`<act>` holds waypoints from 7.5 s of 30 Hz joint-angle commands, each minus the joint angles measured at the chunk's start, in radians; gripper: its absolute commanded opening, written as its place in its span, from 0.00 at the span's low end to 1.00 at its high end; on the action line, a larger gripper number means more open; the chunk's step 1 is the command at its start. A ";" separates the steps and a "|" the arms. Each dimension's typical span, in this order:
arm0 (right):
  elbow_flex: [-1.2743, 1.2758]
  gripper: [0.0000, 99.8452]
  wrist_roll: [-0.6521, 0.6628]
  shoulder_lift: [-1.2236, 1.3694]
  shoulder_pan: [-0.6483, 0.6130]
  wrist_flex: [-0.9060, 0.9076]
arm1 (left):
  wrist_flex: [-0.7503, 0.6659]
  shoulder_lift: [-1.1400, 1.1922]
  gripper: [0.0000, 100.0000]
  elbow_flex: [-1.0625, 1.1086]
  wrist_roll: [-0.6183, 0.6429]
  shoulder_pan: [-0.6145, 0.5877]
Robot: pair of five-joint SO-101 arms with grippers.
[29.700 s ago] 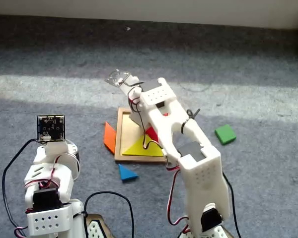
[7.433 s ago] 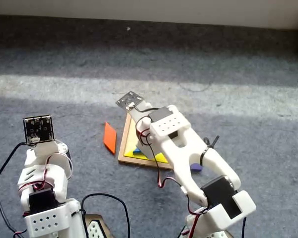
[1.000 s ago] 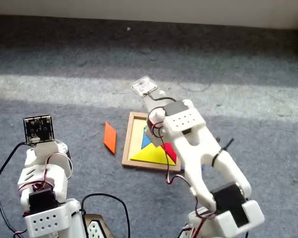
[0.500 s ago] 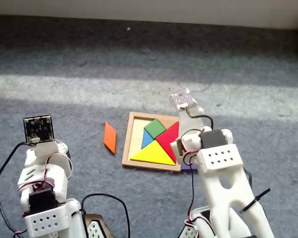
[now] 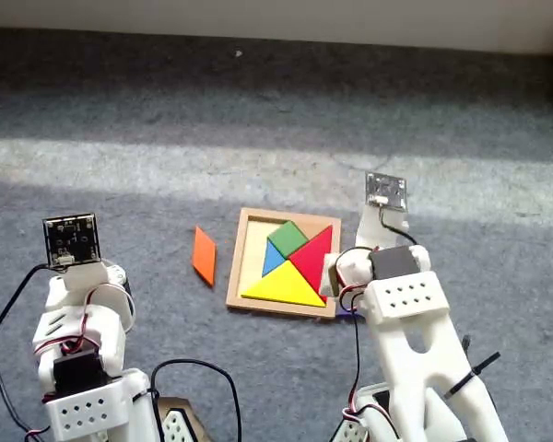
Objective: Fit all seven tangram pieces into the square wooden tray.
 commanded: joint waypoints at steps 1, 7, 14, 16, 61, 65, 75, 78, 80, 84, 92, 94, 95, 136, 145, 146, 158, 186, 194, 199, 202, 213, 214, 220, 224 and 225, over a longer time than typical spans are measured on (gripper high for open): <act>-0.010 0.34 -0.091 0.028 0.012 -0.008 | -0.020 -0.008 0.00 -0.007 0.003 -0.004; -0.015 0.34 -0.158 0.254 0.061 -0.133 | -0.017 -0.008 0.00 -0.007 0.003 -0.004; -0.018 0.34 -0.152 0.409 0.084 -0.171 | -0.017 -0.008 0.00 -0.007 0.003 -0.005; -0.018 0.34 -0.152 0.432 0.087 -0.171 | -0.015 -0.008 0.00 -0.007 0.003 -0.005; -0.165 0.01 0.647 0.131 -0.064 -0.087 | -0.015 -0.008 0.00 -0.007 0.003 -0.007; -0.266 0.01 0.674 0.251 -0.061 -0.085 | -0.015 -0.008 0.00 -0.007 0.003 -0.008; -0.337 0.08 0.667 0.360 0.076 -0.077 | -0.017 -0.008 0.00 -0.007 0.003 -0.007; -0.331 0.07 0.672 0.331 0.134 -0.077 | -0.018 -0.008 0.00 -0.007 0.003 -0.005; -0.329 0.06 0.674 0.328 0.160 -0.079 | -0.018 -0.008 0.00 -0.007 0.003 -0.005; -0.315 0.06 0.675 0.384 0.214 -0.087 | -0.018 -0.008 0.00 -0.007 0.003 -0.005; -0.337 0.06 0.669 0.631 0.242 -0.163 | -0.017 -0.008 0.00 -0.007 0.003 -0.007; -0.338 0.06 0.667 0.659 0.242 -0.191 | -0.015 -0.008 0.00 -0.007 0.003 -0.007; -0.338 0.06 0.667 0.668 0.242 -0.199 | -0.015 -0.008 0.00 -0.007 0.003 -0.008; -0.771 0.26 0.408 0.920 0.056 0.039 | -0.017 -0.008 0.00 -0.007 0.003 -0.008; -0.809 0.16 0.474 0.992 0.070 0.033 | -0.018 -0.008 0.00 -0.007 0.003 -0.008; -0.811 0.15 0.489 0.992 0.070 0.033 | -0.018 -0.008 0.00 -0.007 0.003 -0.008; -0.800 0.11 0.508 0.845 0.022 0.039 | -0.020 -0.008 0.00 -0.007 0.003 -0.005; -0.737 0.02 0.592 0.816 0.211 -0.048 | -0.020 -0.008 0.00 -0.008 0.003 -0.008; -0.742 0.01 0.585 0.924 0.185 -0.058 | -0.020 -0.008 0.00 -0.008 0.003 -0.008; -0.734 0.01 0.585 0.924 0.090 -0.048 | -0.020 -0.008 0.00 -0.007 0.003 -0.008; -0.742 0.01 0.585 0.923 0.045 -0.004 | -0.020 -0.008 0.00 -0.007 0.003 -0.008; -0.736 0.01 0.585 0.794 -0.067 0.035 | -0.020 -0.008 0.00 -0.007 0.003 -0.008; -0.734 0.01 0.585 0.769 -0.085 0.035 | -0.020 -0.008 0.00 -0.007 0.003 -0.007; -0.634 0.01 0.585 0.733 -0.206 -0.004 | -0.020 -0.008 0.00 -0.007 0.003 -0.008; -0.624 0.01 0.585 0.722 -0.220 -0.007 | -0.020 -0.008 0.00 -0.008 0.003 -0.008; -0.624 0.01 0.585 0.714 -0.217 0.013 | -0.020 -0.008 0.00 -0.008 0.003 -0.008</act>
